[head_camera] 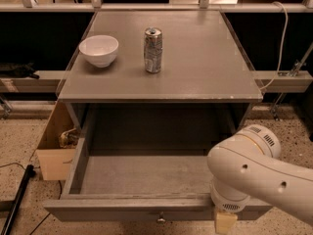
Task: Open top drawer
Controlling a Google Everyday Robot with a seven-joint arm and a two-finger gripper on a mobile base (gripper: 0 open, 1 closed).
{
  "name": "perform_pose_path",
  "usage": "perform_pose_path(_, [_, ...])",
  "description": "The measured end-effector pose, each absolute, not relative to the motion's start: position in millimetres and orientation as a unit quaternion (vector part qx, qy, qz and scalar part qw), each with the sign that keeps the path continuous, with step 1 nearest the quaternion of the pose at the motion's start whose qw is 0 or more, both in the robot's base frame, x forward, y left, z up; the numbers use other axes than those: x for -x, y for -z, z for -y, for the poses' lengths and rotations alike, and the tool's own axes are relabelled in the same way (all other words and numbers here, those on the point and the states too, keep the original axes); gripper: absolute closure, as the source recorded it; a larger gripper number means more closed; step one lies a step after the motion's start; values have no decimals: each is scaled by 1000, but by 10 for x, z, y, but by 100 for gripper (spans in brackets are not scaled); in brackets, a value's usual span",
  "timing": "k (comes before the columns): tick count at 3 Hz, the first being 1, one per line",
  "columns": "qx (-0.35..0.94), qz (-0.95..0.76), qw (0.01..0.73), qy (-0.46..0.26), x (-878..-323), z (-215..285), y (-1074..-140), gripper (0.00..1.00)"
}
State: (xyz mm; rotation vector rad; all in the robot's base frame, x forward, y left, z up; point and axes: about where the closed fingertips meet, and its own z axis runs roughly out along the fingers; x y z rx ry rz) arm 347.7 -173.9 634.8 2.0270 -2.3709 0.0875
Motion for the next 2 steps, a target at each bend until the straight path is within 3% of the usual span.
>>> perform_pose_path(2, [-650, 760, 11, -28, -3477, 1739, -6348, 0])
